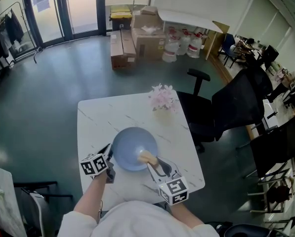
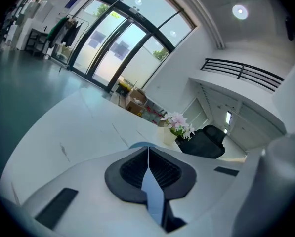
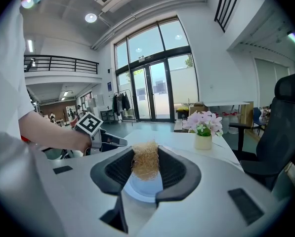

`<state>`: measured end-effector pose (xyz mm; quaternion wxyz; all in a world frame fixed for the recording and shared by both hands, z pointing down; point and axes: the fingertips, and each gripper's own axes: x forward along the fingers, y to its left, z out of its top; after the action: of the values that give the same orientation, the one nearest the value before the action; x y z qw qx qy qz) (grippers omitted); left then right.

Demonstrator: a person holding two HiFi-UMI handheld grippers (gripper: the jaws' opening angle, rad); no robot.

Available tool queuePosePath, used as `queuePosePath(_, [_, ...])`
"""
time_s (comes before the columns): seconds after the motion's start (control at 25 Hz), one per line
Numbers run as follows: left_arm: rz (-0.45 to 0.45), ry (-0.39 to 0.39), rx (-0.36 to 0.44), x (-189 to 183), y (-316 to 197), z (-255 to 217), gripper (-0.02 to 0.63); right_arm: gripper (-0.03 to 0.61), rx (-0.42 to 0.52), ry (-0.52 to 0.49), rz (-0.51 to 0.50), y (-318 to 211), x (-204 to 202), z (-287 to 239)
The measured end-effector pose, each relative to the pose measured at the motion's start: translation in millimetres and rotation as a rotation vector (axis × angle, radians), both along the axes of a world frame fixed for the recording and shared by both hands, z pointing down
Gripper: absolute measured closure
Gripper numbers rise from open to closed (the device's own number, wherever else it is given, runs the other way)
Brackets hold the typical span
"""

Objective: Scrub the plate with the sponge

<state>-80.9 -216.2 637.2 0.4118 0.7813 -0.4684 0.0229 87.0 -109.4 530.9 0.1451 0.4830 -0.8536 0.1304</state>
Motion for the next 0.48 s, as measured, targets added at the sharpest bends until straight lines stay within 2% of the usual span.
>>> queuePosePath(0.12, [0.036, -0.041, 0.069, 1.8, 4.0, -21.1, 0.575, 0.433, 0.007, -0.001, 0.002, -0.9, 0.6, -2.8])
queuePosePath(0.48, [0.097, -0.076, 0.277, 8.3, 23.5, -86.1, 0.575, 0.433, 0.023, -0.007, 0.006, -3.3, 0.3, -6.6])
